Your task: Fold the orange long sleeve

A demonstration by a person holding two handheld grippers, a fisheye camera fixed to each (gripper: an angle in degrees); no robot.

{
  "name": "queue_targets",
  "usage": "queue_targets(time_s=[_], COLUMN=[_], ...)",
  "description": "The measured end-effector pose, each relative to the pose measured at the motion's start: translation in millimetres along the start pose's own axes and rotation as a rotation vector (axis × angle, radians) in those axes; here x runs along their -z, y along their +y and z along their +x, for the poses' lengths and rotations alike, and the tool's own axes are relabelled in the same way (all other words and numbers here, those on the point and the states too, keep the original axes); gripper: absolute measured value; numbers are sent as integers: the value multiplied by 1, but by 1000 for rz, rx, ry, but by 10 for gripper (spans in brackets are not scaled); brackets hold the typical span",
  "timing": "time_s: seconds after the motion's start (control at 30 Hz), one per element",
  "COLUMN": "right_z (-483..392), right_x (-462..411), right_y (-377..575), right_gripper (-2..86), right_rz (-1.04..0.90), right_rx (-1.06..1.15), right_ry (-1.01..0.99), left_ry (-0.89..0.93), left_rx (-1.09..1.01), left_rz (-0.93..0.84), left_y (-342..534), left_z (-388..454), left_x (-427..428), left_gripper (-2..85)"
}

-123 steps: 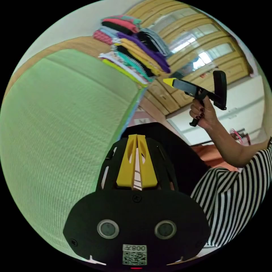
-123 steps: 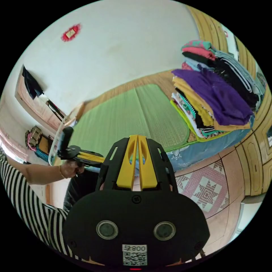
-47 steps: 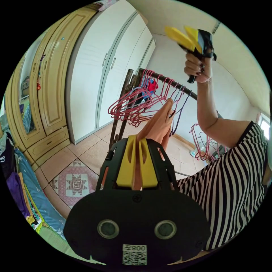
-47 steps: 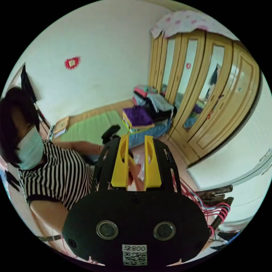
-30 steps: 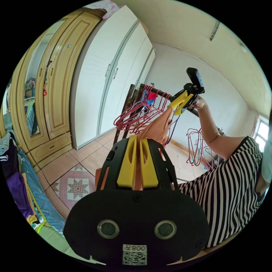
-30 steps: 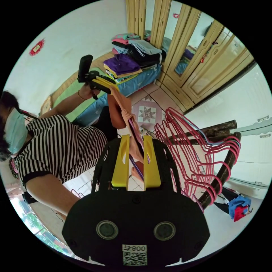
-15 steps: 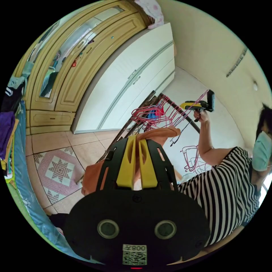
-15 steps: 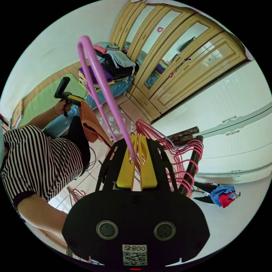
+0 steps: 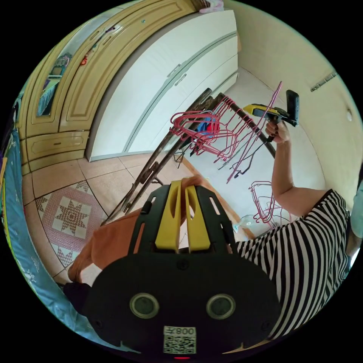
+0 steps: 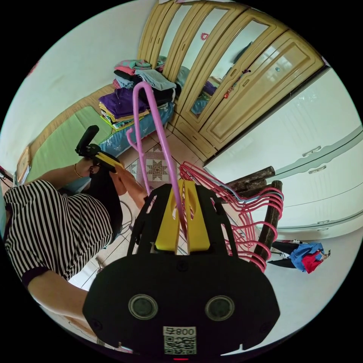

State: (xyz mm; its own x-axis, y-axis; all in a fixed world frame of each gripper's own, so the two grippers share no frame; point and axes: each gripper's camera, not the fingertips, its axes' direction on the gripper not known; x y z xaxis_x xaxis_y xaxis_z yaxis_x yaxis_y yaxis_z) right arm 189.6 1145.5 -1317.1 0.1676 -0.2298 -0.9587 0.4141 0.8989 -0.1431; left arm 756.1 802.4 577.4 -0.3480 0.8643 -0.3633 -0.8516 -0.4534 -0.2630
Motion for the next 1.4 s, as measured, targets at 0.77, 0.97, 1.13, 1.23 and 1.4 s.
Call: queue_targets(time_s=[0.77, 0.97, 1.13, 1.23, 1.4], right_z=[-280, -396, -542, -627, -695], right_x=[113, -3, -189, -263, -329], right_y=[-36, -131, -223, -239, -299], right_gripper=[0, -2, 2, 6, 30], right_rz=[705, 574, 112, -125, -194], right_rx=[330, 472, 583, 669, 583], right_ry=[-262, -584, -960, -1107, -1179], left_ry=[-234, -307, -431, -484, -482], left_rx=[36, -3, 67, 128, 222], left_rz=[399, 610, 746, 810, 917], left_y=[212, 336, 471, 542, 643], left_z=[-1, 58, 110, 131, 149], left_x=[229, 315, 359, 363, 347], left_gripper=[7, 8, 9, 9, 9])
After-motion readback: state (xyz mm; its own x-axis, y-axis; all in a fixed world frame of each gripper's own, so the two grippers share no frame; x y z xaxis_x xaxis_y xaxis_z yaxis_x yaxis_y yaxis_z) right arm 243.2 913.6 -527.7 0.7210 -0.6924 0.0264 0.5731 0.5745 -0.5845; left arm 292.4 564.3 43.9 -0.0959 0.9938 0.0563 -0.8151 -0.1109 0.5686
